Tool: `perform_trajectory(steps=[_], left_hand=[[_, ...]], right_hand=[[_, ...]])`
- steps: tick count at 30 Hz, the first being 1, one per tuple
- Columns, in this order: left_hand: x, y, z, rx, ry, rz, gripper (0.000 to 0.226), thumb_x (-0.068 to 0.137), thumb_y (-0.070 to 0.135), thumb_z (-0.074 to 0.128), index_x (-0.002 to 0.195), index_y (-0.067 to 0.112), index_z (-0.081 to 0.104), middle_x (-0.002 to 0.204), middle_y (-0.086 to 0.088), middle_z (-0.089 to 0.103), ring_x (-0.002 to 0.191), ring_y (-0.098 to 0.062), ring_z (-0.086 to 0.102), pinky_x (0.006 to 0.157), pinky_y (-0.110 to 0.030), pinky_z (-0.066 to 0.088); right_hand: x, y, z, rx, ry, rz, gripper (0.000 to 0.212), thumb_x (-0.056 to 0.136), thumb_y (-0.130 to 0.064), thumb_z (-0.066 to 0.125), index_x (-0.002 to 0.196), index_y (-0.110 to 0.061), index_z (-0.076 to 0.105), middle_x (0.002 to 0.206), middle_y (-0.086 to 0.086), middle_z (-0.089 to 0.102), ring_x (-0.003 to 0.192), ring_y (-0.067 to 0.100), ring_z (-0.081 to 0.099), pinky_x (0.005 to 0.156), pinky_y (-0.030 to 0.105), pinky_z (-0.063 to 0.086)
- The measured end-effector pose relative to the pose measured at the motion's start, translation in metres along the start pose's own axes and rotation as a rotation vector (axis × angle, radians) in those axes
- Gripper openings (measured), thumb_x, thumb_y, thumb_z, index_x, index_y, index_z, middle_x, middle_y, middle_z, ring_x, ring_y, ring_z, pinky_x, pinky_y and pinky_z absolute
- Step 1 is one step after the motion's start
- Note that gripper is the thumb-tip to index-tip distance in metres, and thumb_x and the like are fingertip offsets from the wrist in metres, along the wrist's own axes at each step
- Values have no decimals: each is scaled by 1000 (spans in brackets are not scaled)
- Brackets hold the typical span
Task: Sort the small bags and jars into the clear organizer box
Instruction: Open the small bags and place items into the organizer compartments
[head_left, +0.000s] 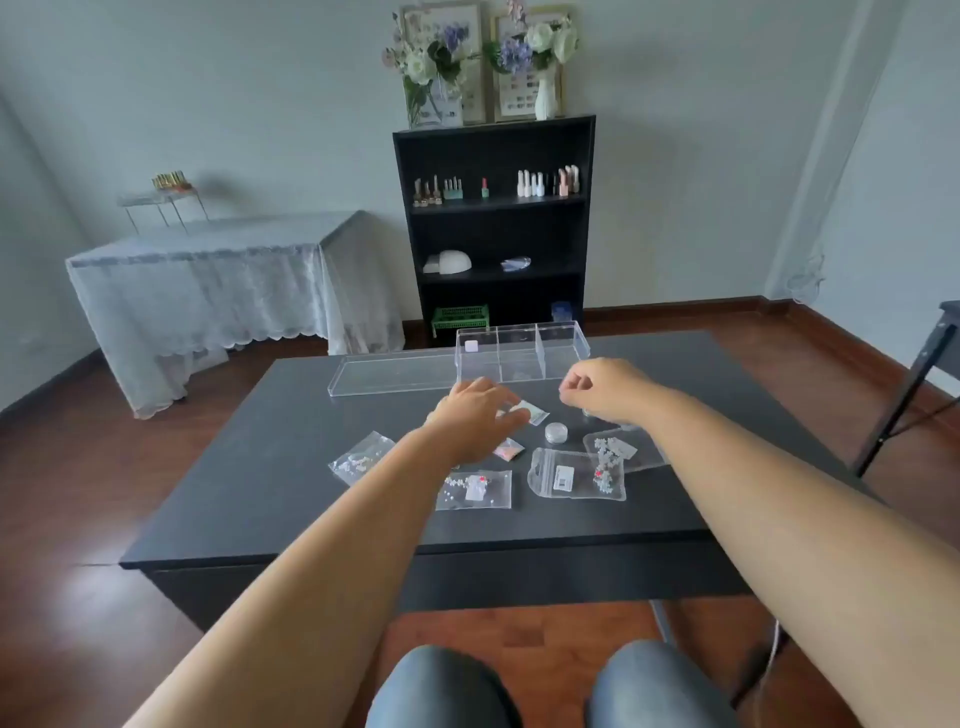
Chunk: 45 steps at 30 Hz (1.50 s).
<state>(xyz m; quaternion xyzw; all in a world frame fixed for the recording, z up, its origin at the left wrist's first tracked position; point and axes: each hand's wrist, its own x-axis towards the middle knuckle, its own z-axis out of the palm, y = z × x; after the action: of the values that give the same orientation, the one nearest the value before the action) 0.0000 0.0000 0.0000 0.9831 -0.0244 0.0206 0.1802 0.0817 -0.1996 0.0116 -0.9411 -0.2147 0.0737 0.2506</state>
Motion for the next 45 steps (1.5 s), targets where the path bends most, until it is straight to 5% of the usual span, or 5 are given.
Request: perform_trajectory(steps=[8, 19, 30, 39, 45], left_hand=[[-17, 11, 46, 141, 55, -46, 60, 73, 82, 36, 90, 34, 69, 126, 5, 51, 121, -28, 29, 95, -43, 28], [-12, 26, 59, -167, 199, -100, 4, 84, 41, 59, 83, 40, 63, 109, 16, 56, 109, -22, 39, 82, -35, 27], [-8, 21, 39, -757, 441, 69, 13, 83, 26, 73, 80, 36, 66, 69, 24, 63, 65, 3, 56, 59, -12, 43], [-22, -1, 36, -1005, 217, -48, 44, 81, 7, 76, 110, 38, 64, 97, -8, 68, 72, -23, 67, 63, -35, 59], [-24, -15, 34, -1212, 196, -141, 29, 87, -9, 62, 74, 13, 76, 88, -8, 75, 72, -24, 69, 65, -28, 58]], right_hand=[[-30, 32, 10, 14, -202, -11, 20, 72, -48, 79, 87, -37, 70, 90, -17, 69, 82, 0, 63, 63, 21, 43], [-28, 40, 17, -1, -189, -59, 30, 61, -53, 84, 85, -42, 69, 88, -14, 63, 79, 3, 59, 62, 23, 41], [-32, 26, 40, 652, -107, -71, 14, 79, -26, 80, 91, -27, 72, 76, -3, 73, 68, 11, 59, 55, 25, 47], [-29, 15, 58, 1088, 28, -34, 14, 87, 0, 67, 90, -13, 71, 67, 5, 71, 47, 12, 59, 44, 22, 49], [-27, 2, 69, 1134, -95, -71, 38, 85, 12, 62, 72, -20, 77, 83, 9, 72, 55, 14, 62, 49, 22, 53]])
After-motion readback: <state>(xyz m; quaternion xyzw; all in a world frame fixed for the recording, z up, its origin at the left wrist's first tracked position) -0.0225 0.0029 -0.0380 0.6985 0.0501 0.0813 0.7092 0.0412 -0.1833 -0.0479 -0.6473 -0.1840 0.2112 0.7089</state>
